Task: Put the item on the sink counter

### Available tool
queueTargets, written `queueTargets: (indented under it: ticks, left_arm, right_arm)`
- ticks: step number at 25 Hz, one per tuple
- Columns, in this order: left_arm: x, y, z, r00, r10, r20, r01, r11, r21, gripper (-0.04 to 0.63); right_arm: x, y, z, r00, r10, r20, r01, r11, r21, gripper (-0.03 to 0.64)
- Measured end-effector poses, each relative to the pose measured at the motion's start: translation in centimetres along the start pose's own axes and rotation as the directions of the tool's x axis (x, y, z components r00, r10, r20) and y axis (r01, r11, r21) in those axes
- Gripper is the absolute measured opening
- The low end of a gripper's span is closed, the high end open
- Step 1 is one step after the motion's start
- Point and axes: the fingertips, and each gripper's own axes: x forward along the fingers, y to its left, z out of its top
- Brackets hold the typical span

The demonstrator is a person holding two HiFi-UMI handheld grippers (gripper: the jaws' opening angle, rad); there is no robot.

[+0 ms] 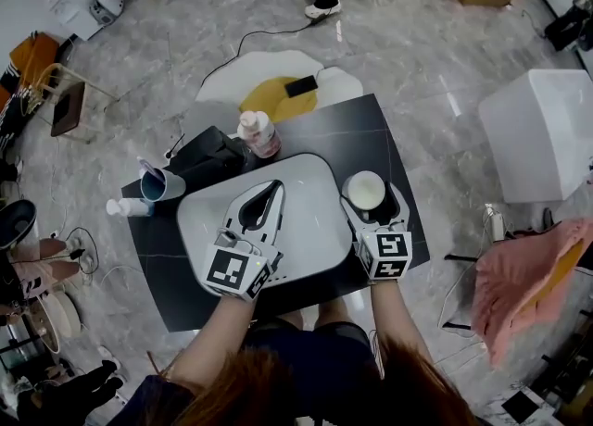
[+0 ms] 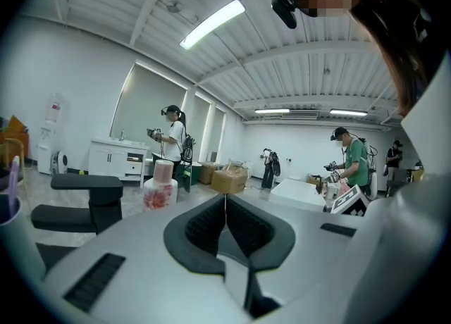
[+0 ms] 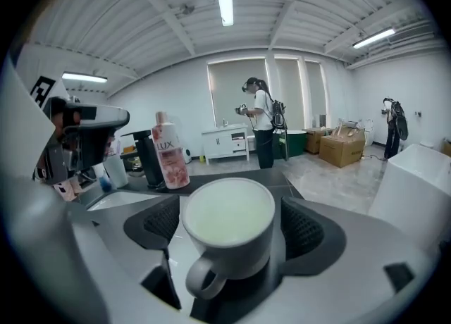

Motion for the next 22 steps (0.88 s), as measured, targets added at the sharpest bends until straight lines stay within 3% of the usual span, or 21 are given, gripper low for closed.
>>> queueTargets:
  ticks: [7, 10, 15, 16, 22]
  left_arm:
    - [-1.5, -0.6, 2.2, 0.998, 0.014, 0.056, -0.014, 1.000, 0.007, 0.023]
    - [-2.1, -1.0, 3.0, 0.997, 0.017, 0.070, -0.018, 1.000, 0.015, 0.023]
    - [-3.1, -1.9, 4.6, 0.995, 0.028, 0.096, -0.030, 0.999, 0.022, 0.023]
    - [-3.3, -2.2, 5.1, 0.994, 0.028, 0.103, -0.031, 0.999, 0.025, 0.023]
    - [-4.3, -3.3, 8.1, 0.988, 0.030, 0.151, -0.038, 0.998, 0.045, 0.023]
  right_arm:
    - [-2.4, 0.7, 4.0, 0.998, 0.011, 0.066, -0.008, 0.999, -0.040, 0.433]
    - [-4.0, 0.6, 6.2, 0.992, -0.016, 0.123, 0.025, 0.998, -0.064, 0.330]
    - [-7.1, 0.4, 8.8, 0.982, -0.050, 0.183, 0.064, 0.995, -0.076, 0.042]
    - [-7.6, 0.4, 9.3, 0.980, -0.050, 0.190, 0.065, 0.995, -0.071, 0.017]
    - [-11.0, 1.5, 13.7, 0.960, -0.025, 0.278, 0.041, 0.998, -0.051, 0.015]
